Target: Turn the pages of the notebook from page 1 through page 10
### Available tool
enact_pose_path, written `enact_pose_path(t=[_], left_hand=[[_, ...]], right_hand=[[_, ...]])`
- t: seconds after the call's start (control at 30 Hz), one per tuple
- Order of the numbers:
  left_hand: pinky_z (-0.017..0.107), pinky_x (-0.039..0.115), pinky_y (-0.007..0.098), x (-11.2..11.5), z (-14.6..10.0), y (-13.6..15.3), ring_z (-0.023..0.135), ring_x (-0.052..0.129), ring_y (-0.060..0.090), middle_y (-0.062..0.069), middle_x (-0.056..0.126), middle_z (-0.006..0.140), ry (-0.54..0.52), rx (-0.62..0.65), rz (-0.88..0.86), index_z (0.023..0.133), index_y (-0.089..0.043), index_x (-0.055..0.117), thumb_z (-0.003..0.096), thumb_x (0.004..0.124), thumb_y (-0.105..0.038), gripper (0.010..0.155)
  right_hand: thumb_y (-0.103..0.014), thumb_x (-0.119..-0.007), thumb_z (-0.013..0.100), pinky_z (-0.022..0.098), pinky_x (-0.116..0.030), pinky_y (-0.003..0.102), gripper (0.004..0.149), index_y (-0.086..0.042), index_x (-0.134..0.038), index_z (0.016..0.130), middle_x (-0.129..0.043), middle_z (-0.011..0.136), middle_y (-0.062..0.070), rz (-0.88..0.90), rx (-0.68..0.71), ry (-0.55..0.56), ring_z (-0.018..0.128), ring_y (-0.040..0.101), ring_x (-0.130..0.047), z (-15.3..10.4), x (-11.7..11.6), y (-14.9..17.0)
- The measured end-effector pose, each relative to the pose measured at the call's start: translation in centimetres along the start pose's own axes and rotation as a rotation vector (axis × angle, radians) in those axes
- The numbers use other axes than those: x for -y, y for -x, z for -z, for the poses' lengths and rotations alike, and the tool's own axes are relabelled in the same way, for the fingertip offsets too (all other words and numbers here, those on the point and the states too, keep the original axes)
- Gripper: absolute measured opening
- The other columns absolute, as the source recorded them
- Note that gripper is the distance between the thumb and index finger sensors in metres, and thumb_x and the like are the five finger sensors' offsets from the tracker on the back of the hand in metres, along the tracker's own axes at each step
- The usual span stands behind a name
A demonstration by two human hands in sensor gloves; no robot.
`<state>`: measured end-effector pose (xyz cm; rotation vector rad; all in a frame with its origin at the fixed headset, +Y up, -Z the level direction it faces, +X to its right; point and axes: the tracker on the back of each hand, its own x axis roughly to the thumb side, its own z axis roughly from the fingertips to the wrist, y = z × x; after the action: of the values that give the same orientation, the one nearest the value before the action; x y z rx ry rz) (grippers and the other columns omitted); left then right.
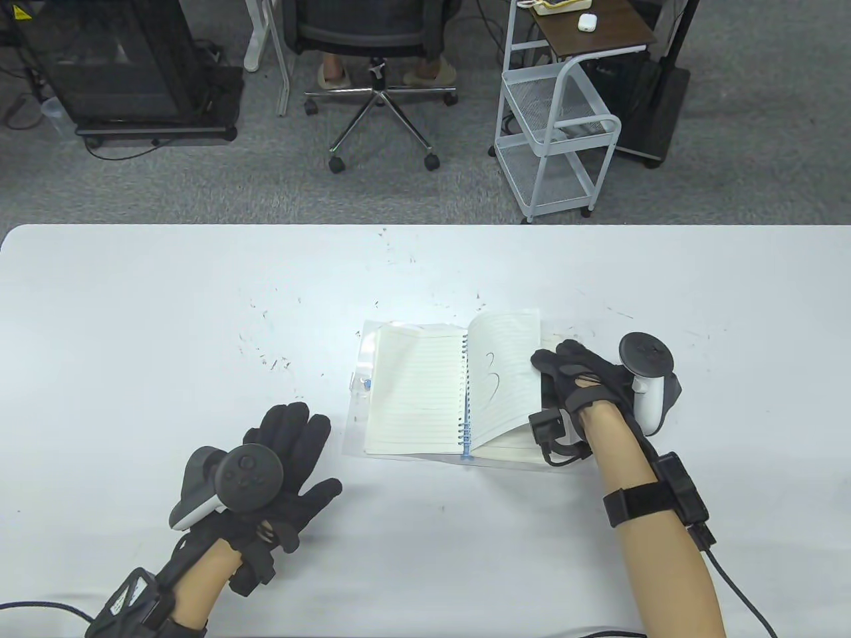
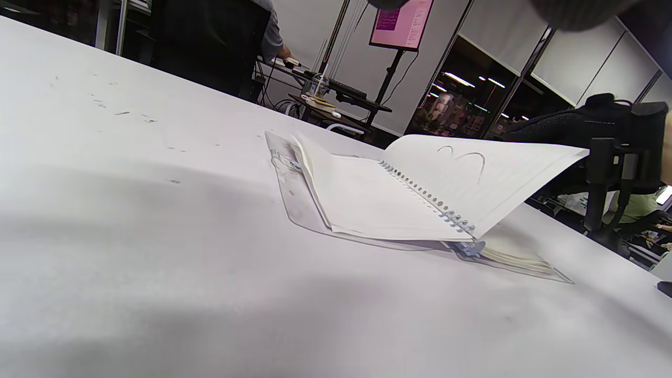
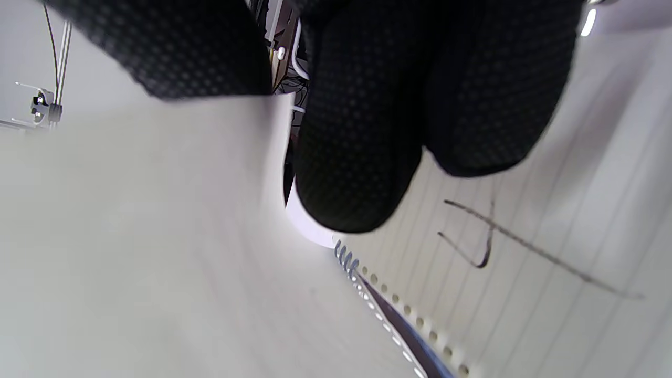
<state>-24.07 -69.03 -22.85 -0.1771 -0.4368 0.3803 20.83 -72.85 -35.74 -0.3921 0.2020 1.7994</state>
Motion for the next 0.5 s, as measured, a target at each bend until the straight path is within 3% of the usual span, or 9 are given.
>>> enact_pose_path(t=[0.13, 0.5], left_hand=[[0.073, 0.03, 0.071, 0.0, 0.0, 0.0, 0.113, 0.019, 0.047, 0.012, 0.021, 0.118, -0.001, 0.003, 0.0, 0.114, -0.025, 0.034, 0.0447, 0.063, -0.069, 0.087], [0.074, 0.03, 0.071, -0.1, 0.0, 0.2, 0.113, 0.019, 0.047, 0.012, 0.021, 0.118, 0.001, 0.006, -0.007, 0.113, -0.025, 0.035, 0.0446, 0.064, -0.069, 0.086]], right_hand=[[-0.031, -0.093, 0.042, 0.03, -0.094, 0.037, 0.069, 0.001, -0.055, 0.091, -0.098, 0.063, 0.01, -0.057, 0.043, -0.006, 0.032, 0.008, -0.111, -0.1, -1.9, -1.0], [-0.031, -0.094, 0.042, 0.029, -0.095, 0.037, 0.063, -0.003, -0.063, 0.089, -0.101, 0.061, 0.009, -0.181, 0.146, -0.099, 0.03, 0.008, -0.112, 0.5, -8.2, -4.3]])
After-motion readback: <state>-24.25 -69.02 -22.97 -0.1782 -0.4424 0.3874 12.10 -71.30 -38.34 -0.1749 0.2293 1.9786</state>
